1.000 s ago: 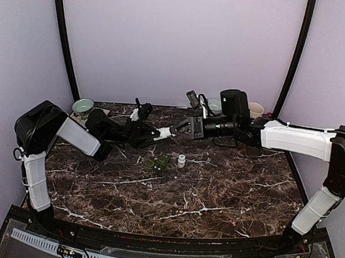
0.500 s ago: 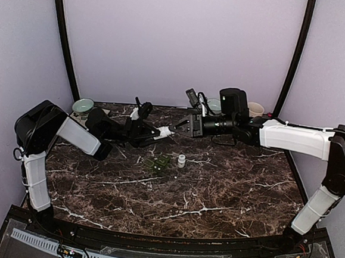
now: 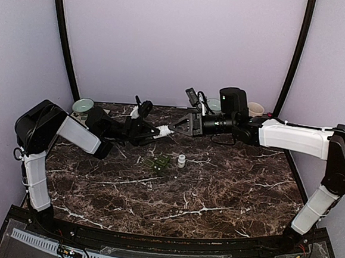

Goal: Sort the pills into containers
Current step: Close the lid of the pill bottle on the pill bottle.

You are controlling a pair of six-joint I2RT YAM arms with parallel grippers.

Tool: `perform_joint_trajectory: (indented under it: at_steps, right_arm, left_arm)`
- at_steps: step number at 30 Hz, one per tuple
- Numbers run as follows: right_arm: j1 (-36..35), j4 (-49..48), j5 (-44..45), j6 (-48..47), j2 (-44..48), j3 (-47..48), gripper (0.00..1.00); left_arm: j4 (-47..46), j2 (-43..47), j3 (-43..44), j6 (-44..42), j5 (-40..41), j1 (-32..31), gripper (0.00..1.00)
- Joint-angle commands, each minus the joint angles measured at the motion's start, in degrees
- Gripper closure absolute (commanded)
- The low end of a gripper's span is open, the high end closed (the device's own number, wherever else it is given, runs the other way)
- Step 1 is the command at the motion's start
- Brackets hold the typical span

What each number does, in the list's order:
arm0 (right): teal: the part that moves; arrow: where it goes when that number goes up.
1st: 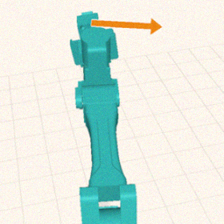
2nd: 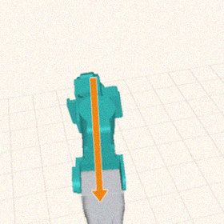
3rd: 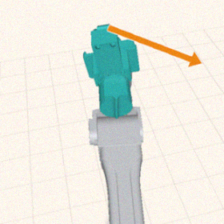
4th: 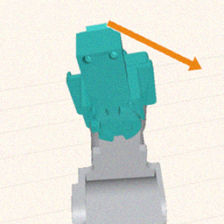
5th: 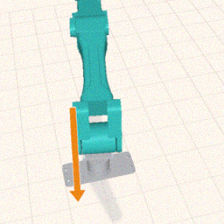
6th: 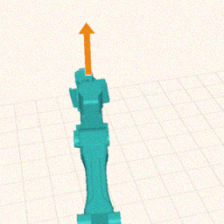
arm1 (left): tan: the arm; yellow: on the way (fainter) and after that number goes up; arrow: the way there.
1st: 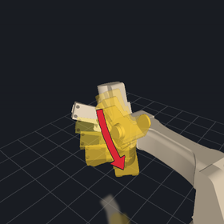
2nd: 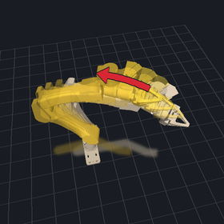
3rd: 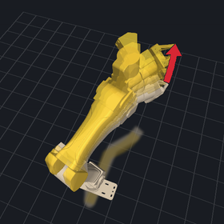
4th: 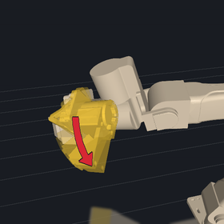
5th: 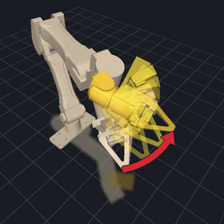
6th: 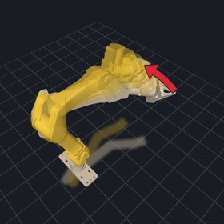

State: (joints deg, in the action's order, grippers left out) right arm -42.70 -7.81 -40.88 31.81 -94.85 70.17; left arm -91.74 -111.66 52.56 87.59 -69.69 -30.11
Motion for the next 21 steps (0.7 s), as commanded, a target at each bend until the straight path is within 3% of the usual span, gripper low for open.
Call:
perform_joint_trajectory:
  at_steps: [1,21]
  right_arm:
    - [-1.6,-3.0,-2.3,0.6,-1.5,1.5,1.0]
    - [-2.7,-4.3,-5.1,2.0,-1.0,1.2,1.0]
  left_arm:
    - [-2.1,0.3,2.1,-0.9,0.7,-1.0,0.82]
    - [-2.7,-0.4,2.8,-0.5,1.4,-1.0,0.82]
